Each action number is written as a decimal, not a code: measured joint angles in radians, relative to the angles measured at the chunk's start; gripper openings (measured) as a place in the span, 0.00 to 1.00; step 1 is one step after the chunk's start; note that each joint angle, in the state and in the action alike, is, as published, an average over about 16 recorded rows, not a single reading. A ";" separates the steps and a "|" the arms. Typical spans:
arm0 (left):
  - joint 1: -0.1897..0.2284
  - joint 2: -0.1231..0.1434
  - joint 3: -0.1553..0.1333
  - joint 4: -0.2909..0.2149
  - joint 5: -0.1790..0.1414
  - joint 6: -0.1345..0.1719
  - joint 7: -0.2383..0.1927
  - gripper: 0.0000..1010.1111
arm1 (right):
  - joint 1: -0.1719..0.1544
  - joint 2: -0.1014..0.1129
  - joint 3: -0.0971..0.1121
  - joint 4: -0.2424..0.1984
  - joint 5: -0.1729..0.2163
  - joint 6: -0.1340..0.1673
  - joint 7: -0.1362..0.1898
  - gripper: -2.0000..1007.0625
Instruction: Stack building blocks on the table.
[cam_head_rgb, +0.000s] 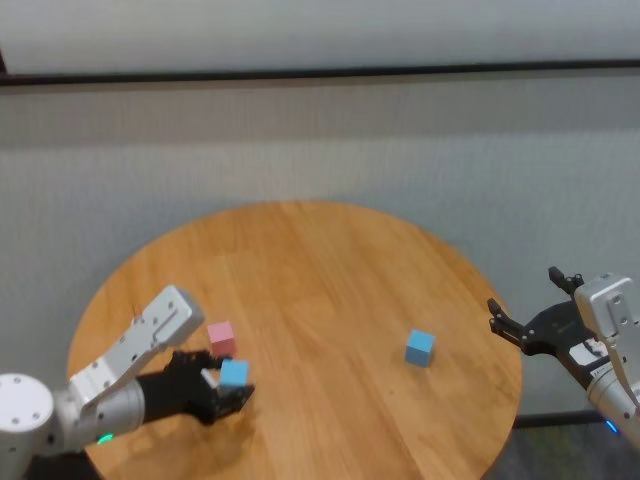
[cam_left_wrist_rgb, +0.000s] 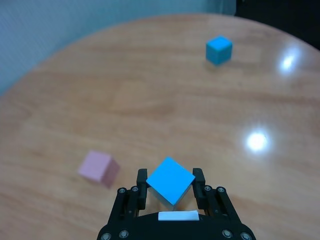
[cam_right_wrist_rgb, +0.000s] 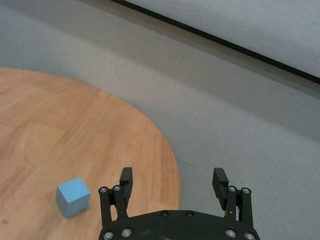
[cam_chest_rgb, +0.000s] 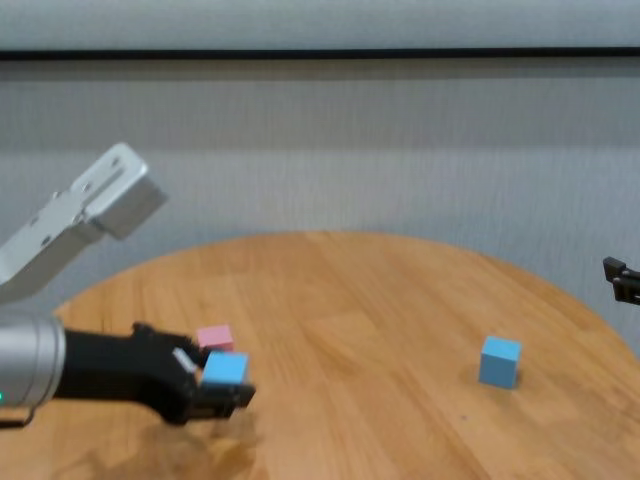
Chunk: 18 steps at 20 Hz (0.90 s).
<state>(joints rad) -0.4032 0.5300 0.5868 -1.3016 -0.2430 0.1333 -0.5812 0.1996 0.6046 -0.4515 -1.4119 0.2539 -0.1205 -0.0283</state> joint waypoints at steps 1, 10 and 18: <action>-0.003 -0.005 -0.002 -0.004 0.008 -0.002 0.010 0.56 | 0.000 0.000 0.000 0.000 0.000 0.000 0.000 1.00; -0.048 -0.076 0.003 -0.016 0.075 0.017 0.054 0.56 | 0.000 0.000 0.000 0.000 0.000 0.000 0.000 1.00; -0.100 -0.155 0.027 0.040 0.115 0.070 0.054 0.56 | 0.000 0.000 0.000 0.000 0.000 0.000 0.000 1.00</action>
<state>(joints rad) -0.5031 0.3750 0.6139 -1.2615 -0.1280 0.2032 -0.5270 0.1996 0.6046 -0.4514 -1.4119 0.2539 -0.1205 -0.0283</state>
